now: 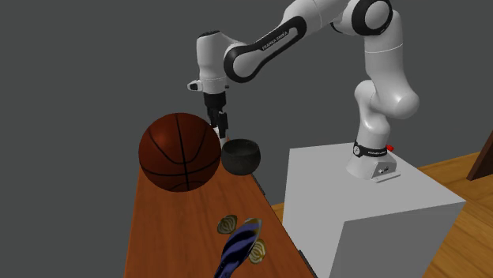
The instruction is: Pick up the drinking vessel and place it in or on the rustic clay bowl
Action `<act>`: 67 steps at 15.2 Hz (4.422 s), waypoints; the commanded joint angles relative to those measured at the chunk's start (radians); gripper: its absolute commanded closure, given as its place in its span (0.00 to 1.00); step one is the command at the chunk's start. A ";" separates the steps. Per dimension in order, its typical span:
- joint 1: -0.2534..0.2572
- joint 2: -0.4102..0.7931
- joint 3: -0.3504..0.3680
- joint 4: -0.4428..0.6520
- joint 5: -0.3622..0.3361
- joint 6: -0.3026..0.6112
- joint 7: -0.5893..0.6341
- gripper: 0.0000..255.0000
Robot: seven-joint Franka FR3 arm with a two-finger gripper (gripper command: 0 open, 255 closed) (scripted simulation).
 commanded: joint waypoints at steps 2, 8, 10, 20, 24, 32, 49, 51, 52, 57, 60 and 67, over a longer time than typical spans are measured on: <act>-0.002 0.019 0.000 -0.013 0.002 0.033 -0.002 0.00; -0.003 0.034 0.000 -0.029 0.003 0.063 -0.003 0.00; -0.003 0.034 0.000 -0.029 0.003 0.063 -0.003 0.00; -0.003 0.033 0.000 -0.029 0.003 0.063 -0.003 1.00; -0.003 0.021 0.000 -0.019 0.002 0.041 -0.003 1.00; -0.001 -0.019 -0.002 0.035 -0.001 -0.053 -0.005 1.00; -0.001 -0.064 -0.003 0.202 -0.004 -0.265 -0.012 1.00; -0.001 -0.065 -0.003 0.227 -0.004 -0.291 -0.013 1.00; -0.001 -0.066 -0.003 0.240 -0.004 -0.305 -0.014 1.00; 0.026 -0.110 0.010 0.223 -0.010 -0.333 0.025 1.00; 0.064 -0.169 0.034 0.158 -0.018 -0.330 0.088 1.00; 0.148 -0.273 0.101 0.058 -0.024 -0.343 0.238 1.00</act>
